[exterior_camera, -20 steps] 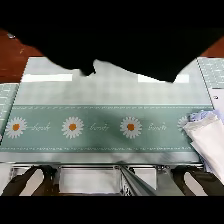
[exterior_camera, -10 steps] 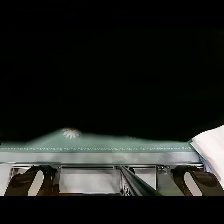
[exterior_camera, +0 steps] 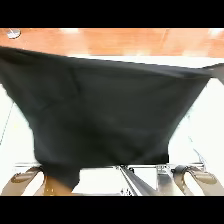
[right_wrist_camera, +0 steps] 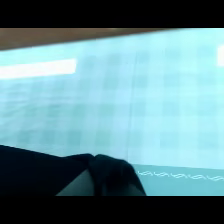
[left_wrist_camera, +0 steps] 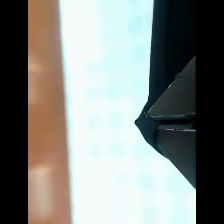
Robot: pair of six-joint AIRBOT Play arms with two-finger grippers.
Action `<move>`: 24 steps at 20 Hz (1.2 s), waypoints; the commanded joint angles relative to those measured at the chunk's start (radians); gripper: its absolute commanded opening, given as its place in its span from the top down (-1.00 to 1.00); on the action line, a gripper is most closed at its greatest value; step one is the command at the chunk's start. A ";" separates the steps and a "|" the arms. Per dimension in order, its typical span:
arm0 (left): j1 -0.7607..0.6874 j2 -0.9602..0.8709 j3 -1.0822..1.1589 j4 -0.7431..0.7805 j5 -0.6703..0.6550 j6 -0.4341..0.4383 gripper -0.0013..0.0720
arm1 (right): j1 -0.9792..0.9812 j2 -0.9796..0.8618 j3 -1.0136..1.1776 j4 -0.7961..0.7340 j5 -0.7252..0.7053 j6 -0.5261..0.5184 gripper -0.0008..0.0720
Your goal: Fold the shirts.
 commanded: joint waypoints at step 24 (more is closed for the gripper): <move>-0.022 -0.835 0.024 -0.073 -0.295 -0.029 -0.93 | -0.023 -0.989 0.234 -0.015 0.062 -0.029 -0.73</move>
